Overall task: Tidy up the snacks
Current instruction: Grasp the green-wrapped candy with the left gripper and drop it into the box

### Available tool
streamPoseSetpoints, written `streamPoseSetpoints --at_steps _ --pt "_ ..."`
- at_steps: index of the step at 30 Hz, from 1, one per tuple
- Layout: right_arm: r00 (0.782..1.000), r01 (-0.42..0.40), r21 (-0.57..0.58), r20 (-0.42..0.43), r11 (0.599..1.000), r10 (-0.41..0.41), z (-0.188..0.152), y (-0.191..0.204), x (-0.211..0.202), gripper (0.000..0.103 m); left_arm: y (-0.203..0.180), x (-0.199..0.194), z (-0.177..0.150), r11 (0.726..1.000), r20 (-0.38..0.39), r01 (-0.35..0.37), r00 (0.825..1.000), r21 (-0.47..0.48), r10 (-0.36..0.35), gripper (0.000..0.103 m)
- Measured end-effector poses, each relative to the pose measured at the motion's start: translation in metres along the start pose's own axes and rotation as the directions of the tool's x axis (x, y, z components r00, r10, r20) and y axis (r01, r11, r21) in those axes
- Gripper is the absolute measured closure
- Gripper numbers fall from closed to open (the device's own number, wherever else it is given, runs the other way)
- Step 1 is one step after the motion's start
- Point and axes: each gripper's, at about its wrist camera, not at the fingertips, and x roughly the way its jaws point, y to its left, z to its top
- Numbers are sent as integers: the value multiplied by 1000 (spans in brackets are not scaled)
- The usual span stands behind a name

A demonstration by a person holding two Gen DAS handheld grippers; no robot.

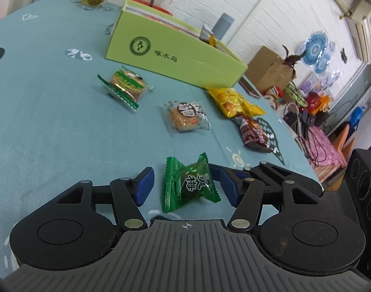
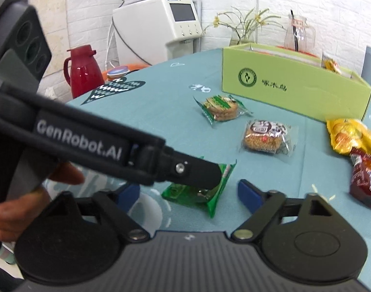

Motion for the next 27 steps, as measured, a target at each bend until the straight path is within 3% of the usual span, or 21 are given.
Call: streamPoseSetpoints --at_steps 1,2,3,6,11,16,20,24,27 --pt "1000 7 -1 12 1000 -7 -1 0 0 26 -1 2 -2 1000 -8 3 1000 -1 -3 65" --pt "999 28 -11 17 1000 -28 -2 2 -1 38 -1 5 -3 1000 -22 14 1000 2 -14 69" --pt "999 31 -4 16 1000 -31 -2 1 -2 45 -3 6 -4 1000 -21 6 1000 18 -6 80" --pt "1000 -3 28 1 1000 3 4 -10 -5 51 -10 8 1 999 -26 1 1000 46 0 90" --pt "996 47 -7 75 999 -47 42 -31 -6 51 -27 15 47 994 41 10 999 108 -15 90" --pt "984 111 -43 146 993 -104 104 -71 14 50 -33 39 123 990 96 22 995 138 -36 90" --pt "971 160 -50 186 986 -148 152 -106 42 50 -37 68 189 985 139 -10 990 173 -15 89" --pt "967 172 -12 193 985 -166 181 -142 79 50 -30 104 234 984 155 -51 988 173 23 89" --pt "975 154 30 155 988 -157 186 -163 109 50 -13 136 255 985 119 -75 991 155 57 90"
